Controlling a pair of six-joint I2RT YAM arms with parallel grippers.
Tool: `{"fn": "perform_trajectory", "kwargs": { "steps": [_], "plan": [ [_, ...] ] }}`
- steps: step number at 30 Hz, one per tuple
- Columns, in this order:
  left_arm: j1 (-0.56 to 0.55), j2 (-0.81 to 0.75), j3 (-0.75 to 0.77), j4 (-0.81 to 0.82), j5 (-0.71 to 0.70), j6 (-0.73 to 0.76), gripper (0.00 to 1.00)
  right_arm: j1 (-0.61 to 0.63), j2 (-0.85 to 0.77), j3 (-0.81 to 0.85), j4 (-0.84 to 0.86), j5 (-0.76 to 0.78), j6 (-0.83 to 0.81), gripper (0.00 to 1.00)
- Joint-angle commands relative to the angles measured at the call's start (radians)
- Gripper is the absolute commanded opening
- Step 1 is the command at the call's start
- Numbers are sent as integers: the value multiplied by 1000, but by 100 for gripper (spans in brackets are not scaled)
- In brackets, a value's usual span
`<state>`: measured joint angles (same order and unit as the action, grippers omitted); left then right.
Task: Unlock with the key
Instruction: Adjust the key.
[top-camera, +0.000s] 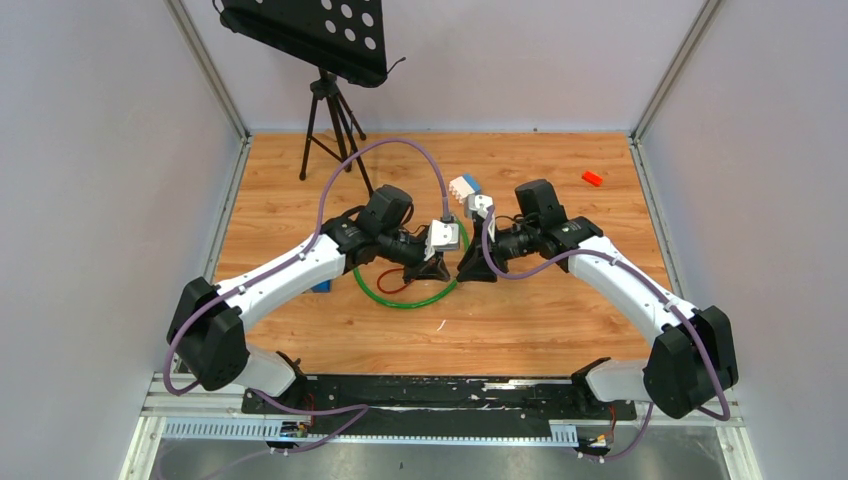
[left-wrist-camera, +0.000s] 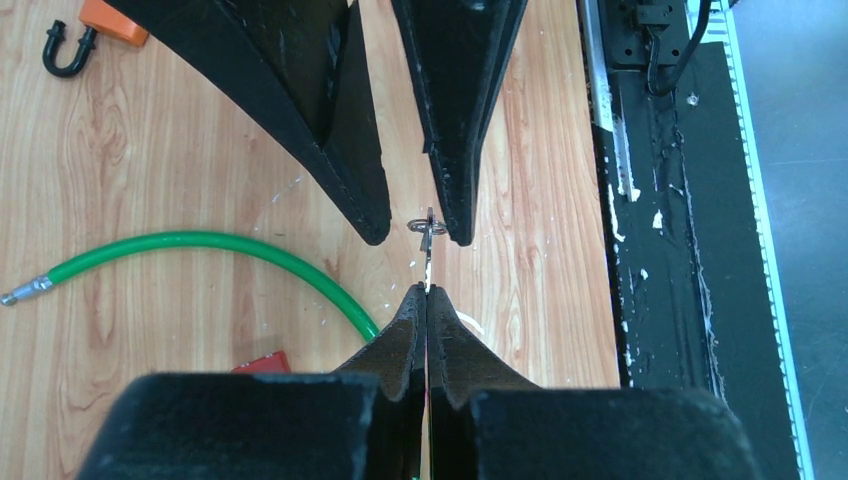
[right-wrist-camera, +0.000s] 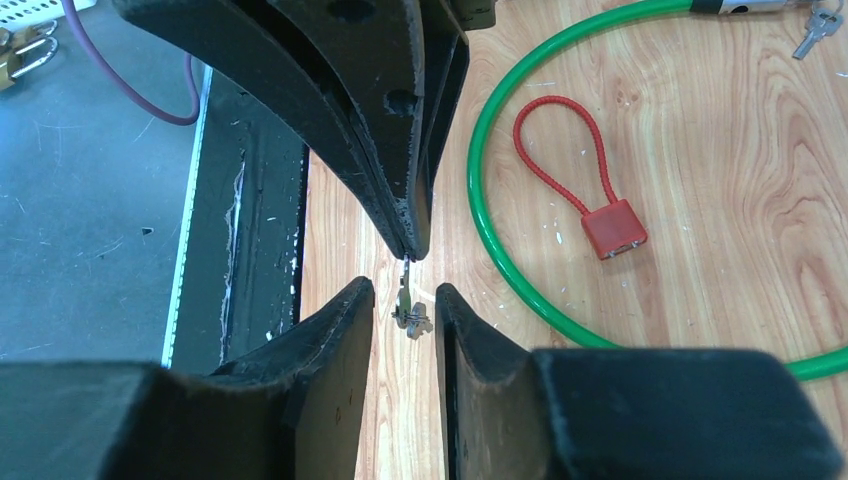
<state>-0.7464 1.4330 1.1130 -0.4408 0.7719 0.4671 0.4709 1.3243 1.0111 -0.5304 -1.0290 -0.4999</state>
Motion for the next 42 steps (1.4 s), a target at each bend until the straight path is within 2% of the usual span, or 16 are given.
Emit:
{"fn": "perform_trajectory", "kwargs": {
  "steps": [1,14,26,35,38,42],
  "plan": [
    [-4,-45,-16,68,8,-34,0,5,1,18,-10,-45,-36,31],
    [-4,-68,-46,125,4,-68,0,6,21,4,-26,-49,-52,33],
    [-2,-73,-53,129,1,-67,0,6,27,12,-33,-53,-55,13],
    [-2,-70,-64,128,4,-62,0,6,11,14,-32,-46,-54,5],
    [-2,-67,-67,128,7,-63,0,5,4,16,-33,-45,-55,0],
    [-2,-62,-75,119,18,-50,0,4,-7,18,-33,-34,-58,0]
  ]
}}
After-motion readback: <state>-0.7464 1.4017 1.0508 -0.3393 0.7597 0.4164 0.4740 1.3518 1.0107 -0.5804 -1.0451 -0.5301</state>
